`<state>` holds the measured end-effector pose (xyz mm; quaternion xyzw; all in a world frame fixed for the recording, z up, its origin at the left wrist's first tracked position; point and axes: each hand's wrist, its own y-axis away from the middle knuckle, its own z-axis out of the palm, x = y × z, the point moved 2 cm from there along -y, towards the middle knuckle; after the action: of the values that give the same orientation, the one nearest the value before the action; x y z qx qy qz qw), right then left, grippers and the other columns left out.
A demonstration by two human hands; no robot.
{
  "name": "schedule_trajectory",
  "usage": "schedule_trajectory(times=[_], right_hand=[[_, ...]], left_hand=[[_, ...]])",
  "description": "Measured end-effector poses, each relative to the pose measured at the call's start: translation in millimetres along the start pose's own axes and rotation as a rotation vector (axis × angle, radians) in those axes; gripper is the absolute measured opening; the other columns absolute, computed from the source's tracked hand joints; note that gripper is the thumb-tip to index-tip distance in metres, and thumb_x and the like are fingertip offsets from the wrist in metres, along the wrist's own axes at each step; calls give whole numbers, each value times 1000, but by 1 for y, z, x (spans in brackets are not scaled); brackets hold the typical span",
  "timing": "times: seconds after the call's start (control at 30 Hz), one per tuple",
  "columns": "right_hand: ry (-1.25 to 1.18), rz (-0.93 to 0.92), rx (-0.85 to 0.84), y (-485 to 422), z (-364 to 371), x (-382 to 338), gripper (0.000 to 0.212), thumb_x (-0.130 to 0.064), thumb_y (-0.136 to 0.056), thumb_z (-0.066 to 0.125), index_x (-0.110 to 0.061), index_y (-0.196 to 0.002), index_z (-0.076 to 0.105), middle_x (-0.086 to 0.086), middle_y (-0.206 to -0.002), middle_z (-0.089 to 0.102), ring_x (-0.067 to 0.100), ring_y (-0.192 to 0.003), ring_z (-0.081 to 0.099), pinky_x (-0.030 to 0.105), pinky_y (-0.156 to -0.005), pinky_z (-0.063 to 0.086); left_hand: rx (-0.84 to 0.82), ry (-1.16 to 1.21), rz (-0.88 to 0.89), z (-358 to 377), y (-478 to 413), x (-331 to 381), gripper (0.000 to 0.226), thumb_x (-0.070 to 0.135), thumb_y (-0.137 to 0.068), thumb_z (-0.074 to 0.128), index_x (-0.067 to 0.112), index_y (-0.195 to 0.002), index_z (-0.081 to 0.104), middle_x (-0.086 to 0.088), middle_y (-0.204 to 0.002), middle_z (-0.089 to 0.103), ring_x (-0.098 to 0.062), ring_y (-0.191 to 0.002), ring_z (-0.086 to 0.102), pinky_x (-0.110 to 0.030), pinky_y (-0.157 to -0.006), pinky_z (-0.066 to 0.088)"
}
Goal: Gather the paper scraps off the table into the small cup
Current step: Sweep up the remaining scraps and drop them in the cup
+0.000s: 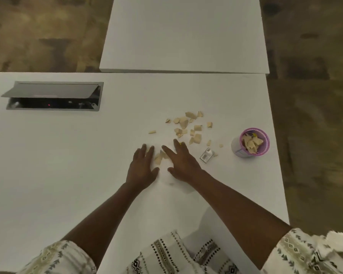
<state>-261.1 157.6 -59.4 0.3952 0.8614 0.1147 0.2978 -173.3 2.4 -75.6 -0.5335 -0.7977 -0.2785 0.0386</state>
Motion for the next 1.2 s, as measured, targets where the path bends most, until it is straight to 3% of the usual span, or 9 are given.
schedule_trajectory(times=[0.2, 0.3, 0.4, 0.57, 0.8, 0.93, 1.03, 1.13, 1.2], right_hand=[[140, -24, 82, -15, 8, -15, 59, -23, -96, 57, -21, -150, 34, 12, -151, 34, 37, -134, 37, 43, -85, 52], [197, -40, 157, -18, 8, -20, 37, -15, -98, 47, -16, -135, 49, 9, -133, 49, 31, -116, 49, 36, -67, 45], [169, -86, 183, -16, 12, -21, 26, -11, -98, 45, -11, -120, 58, 10, -119, 55, 32, -105, 52, 36, -60, 37], [140, -120, 205, -3, 12, -15, 14, -3, -87, 61, -6, -100, 65, 13, -100, 62, 34, -88, 59, 30, -51, 32], [109, -53, 211, 7, 13, 1, 18, -5, -92, 52, -11, -107, 60, 13, -109, 58, 34, -97, 55, 34, -58, 36], [36, 37, 283, 17, 6, 20, 11, -7, -92, 50, -10, -97, 59, 12, -100, 58, 32, -89, 55, 32, -57, 33], [-223, 127, 386, 26, -5, 37, 5, -9, -87, 59, -9, -85, 63, 8, -84, 59, 28, -77, 58, 31, -59, 39], [-459, 249, 484, 37, -18, 52, 3, -12, -85, 69, -11, -82, 68, 3, -81, 67, 18, -73, 60, 24, -62, 42], [-549, 310, 529, 44, -27, 61, 4, -16, -85, 71, -14, -83, 69, -3, -79, 67, 11, -72, 59, 8, -62, 40]], left_hand=[[98, 50, 23, 1, -7, 8, 60, 35, -93, 60, 12, -145, 43, -11, -146, 44, -31, -130, 41, -40, -97, 47], [109, 57, 29, 3, -8, 19, 41, 22, -94, 55, 9, -133, 52, -11, -126, 50, -32, -113, 47, -41, -80, 52], [126, 58, 27, 5, -7, 27, 20, 16, -95, 49, 12, -113, 58, -6, -106, 51, -26, -99, 47, -42, -70, 52], [110, 29, 70, 10, -4, 33, 10, 15, -95, 48, 11, -99, 57, -6, -99, 52, -24, -91, 47, -43, -67, 50], [98, 48, 46, 5, -3, 42, 9, 9, -90, 46, 9, -84, 53, -7, -87, 52, -25, -80, 48, -37, -63, 44], [124, 248, -81, 1, -3, 44, 16, 7, -87, 52, 16, -74, 53, -4, -78, 54, -22, -70, 51, -31, -58, 37], [127, 410, -196, -1, -2, 47, 15, 10, -85, 59, 18, -73, 56, -3, -82, 61, -22, -74, 57, -33, -63, 45], [133, 509, -230, -4, -4, 55, 7, 11, -83, 60, 13, -76, 62, -5, -85, 69, -24, -81, 63, -38, -72, 53], [136, 540, -224, -7, -7, 66, 7, 10, -84, 59, 12, -80, 65, -4, -85, 71, -23, -83, 63, -35, -72, 52]])
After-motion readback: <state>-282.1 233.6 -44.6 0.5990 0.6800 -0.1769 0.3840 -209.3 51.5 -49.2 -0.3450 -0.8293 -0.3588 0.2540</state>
